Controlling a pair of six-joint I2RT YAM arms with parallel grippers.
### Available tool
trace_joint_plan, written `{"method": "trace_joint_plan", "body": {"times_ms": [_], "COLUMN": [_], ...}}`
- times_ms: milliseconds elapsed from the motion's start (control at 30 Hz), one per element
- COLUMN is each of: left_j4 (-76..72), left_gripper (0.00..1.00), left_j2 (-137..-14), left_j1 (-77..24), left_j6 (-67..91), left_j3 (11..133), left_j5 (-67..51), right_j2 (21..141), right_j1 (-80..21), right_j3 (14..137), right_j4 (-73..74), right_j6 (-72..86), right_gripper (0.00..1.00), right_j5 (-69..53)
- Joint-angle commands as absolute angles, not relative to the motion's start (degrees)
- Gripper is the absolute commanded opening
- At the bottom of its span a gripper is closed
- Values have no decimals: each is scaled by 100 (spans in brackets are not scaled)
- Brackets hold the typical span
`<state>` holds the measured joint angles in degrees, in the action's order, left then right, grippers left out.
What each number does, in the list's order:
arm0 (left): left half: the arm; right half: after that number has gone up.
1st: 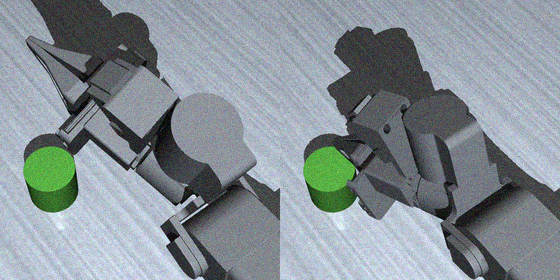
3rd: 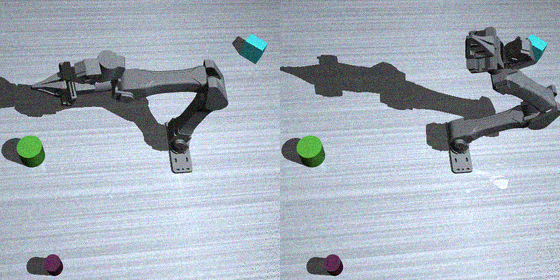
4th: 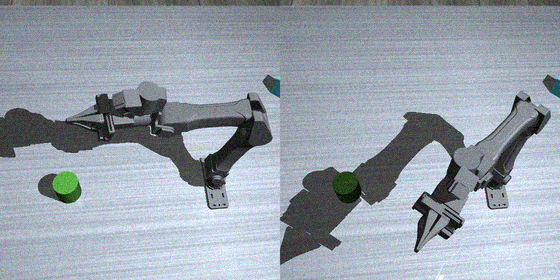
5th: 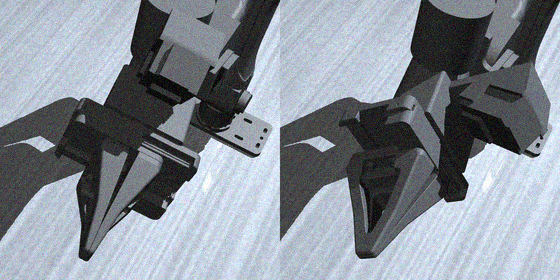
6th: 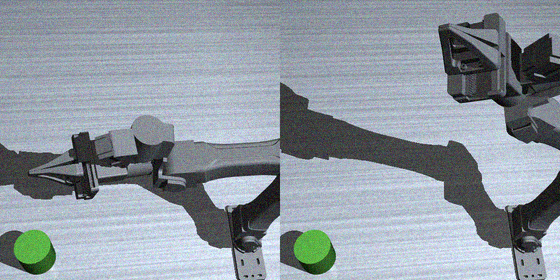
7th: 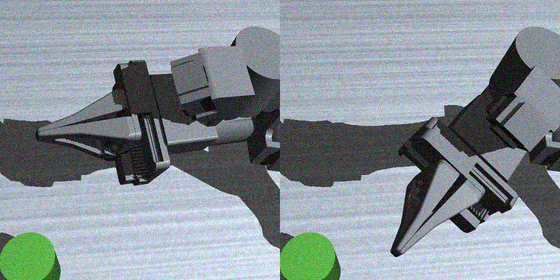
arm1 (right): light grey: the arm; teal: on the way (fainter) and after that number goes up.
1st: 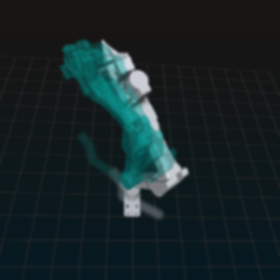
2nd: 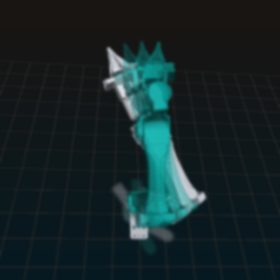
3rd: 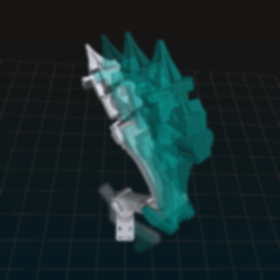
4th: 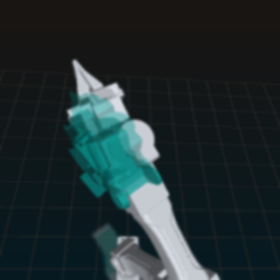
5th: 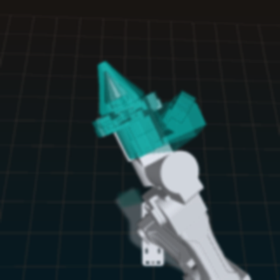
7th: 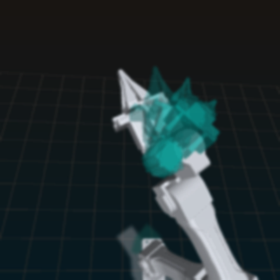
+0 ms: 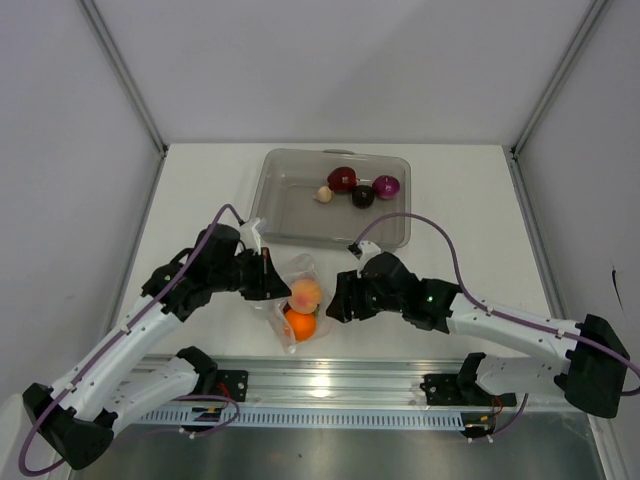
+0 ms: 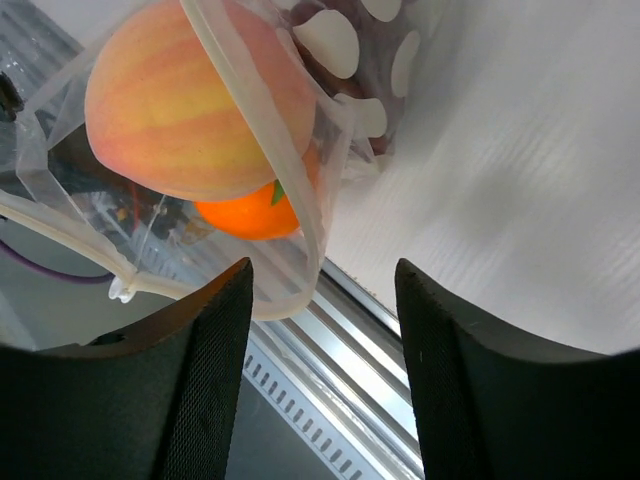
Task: Place the food in the zip-top bag and seal the zipper
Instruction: Adjust the zipper food storage bag at the center of the board.
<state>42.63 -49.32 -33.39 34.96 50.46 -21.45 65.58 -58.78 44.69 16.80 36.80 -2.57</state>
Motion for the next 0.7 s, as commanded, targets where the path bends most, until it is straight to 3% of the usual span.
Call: {"method": "trace_joint_plan", "body": {"times_ms": [0, 300, 500, 667], "left_j4": [4148, 4122, 4140, 4201], "left_gripper": [0, 1, 1, 1], "left_j2": [-4922, -4878, -4825, -4790], "left_j1": [-3322, -3314, -3322, -3322], "left_j6": [3568, 3586, 3542, 3472], "left_j3": [5326, 5274, 5230, 5212], "left_j5": [-2311, -2329, -2312, -2084], "right_j2": [6627, 7154, 7453, 7409], "right_j1": [-5950, -5994, -6073, -6073], "right_j3": [4360, 4157, 4437, 5719], "right_j4": [958, 396, 570, 1728], "right_j6": [3972, 4122, 3947, 3289], "right_gripper": [59, 38, 0, 0], "right_j5": [-562, -712, -432, 78]}}
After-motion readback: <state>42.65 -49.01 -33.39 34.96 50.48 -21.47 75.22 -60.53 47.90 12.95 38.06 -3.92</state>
